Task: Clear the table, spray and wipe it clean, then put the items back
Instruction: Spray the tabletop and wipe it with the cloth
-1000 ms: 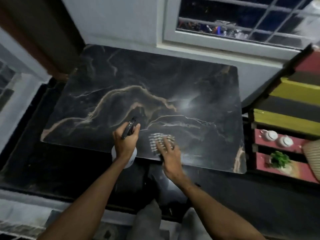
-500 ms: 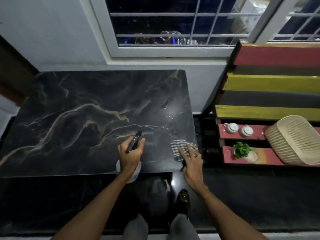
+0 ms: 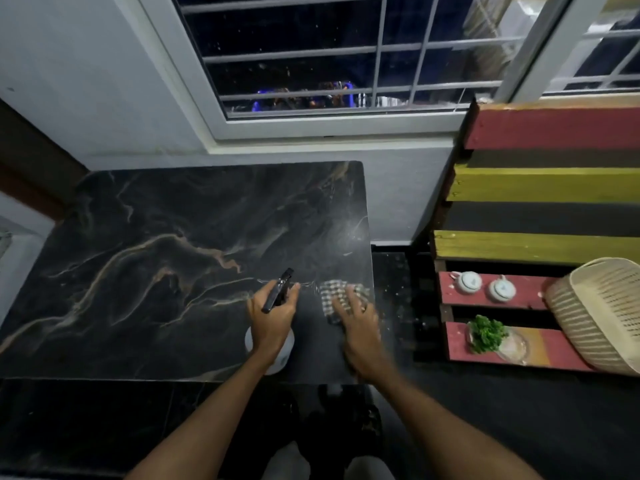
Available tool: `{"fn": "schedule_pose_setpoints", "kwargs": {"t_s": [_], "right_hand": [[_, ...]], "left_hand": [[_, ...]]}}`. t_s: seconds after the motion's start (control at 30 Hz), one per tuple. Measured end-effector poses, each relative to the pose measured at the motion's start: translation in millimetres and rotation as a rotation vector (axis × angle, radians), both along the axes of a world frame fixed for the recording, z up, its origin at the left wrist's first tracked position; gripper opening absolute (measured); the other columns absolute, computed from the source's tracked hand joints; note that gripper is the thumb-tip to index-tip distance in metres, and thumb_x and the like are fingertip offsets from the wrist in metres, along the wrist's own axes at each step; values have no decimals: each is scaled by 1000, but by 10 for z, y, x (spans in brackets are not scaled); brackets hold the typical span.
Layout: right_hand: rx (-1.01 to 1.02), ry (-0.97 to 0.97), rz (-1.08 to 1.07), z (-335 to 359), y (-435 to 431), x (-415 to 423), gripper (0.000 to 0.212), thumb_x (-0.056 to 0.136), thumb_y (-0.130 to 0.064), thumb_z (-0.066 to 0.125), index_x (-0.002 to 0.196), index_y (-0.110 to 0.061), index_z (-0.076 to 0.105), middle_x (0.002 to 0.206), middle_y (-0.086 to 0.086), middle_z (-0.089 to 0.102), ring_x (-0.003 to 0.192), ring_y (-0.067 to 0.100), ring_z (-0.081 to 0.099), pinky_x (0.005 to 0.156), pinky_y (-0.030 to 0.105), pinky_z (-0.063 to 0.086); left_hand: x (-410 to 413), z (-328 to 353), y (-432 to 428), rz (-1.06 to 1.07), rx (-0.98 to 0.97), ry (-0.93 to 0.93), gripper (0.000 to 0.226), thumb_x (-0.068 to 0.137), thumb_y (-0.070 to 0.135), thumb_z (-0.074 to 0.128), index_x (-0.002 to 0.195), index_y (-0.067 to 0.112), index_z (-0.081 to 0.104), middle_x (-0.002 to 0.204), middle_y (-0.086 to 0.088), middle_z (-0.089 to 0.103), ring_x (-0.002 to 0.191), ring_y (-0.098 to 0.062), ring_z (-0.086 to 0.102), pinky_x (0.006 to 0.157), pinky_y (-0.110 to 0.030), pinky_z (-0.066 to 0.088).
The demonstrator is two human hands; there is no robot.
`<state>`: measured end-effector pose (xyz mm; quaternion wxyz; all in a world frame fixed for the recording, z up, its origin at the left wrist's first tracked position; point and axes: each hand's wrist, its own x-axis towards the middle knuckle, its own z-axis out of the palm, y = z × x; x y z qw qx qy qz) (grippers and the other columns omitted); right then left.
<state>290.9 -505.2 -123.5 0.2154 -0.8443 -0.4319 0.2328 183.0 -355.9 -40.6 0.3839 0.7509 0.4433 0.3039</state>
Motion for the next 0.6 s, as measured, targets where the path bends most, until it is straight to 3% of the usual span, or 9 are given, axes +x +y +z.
{"fn": "schedule_pose_setpoints", "kwargs": {"t_s": [0.03,0.1,0.17,0.27,0.37,0.43,0.47,0.6], "right_hand": [[23,17,81,-42,-80,-148,61,98,-26,32,155,-41,17,166,-7,-7,149,34,6,118,57,16],[49,41,168,-111,-73,-138,64,92,-31,27,154,-44,20,166,-8,-2,146,36,17,114,57,25],[59,-24,93,-44,291,161,66,88,-38,24,153,-42,25,166,-6,3,137,33,27,108,52,32],[-26,-24,-93,93,867,448,77,80,-44,13,156,-34,22,167,1,0,136,37,23,112,52,26],[41,-27,0,11,951,-31,67,94,-21,36,155,-42,17,166,2,9,136,35,31,108,47,33],[82,-50,217,-119,909,-165,69,91,-20,37,154,-44,20,165,-2,15,131,30,37,106,42,39],[84,-69,213,-141,993,-24,70,89,-22,37,153,-45,21,164,-4,17,128,28,39,104,40,41],[-14,-136,-327,-130,1843,563,77,79,-7,53,148,-34,38,164,2,16,128,35,32,109,53,36]], "left_hand": [[13,-3,53,-1,13,11,39,88,13,77,59,9,52,53,2,49,53,-8,50,53,-13,33],[42,15,172,1,32,26,41,89,14,76,58,9,50,51,7,46,53,-8,50,53,-10,32],[67,15,336,3,47,23,41,90,14,75,58,11,49,50,9,44,51,-6,49,53,-10,31],[108,19,578,9,23,-19,42,90,13,75,57,14,49,49,10,45,50,-5,49,52,-11,32],[142,19,873,17,-17,-58,43,89,12,76,57,14,48,50,9,45,49,-5,48,51,-14,34],[168,-21,1150,16,-16,-62,43,89,12,76,57,11,48,50,8,45,48,-6,44,51,-20,35],[185,-35,1277,21,-7,-61,42,89,13,77,58,11,48,51,6,45,49,-5,43,52,-22,36],[250,-15,1748,35,4,-57,40,87,16,79,60,22,50,51,12,48,50,-2,48,53,-18,37]]}}
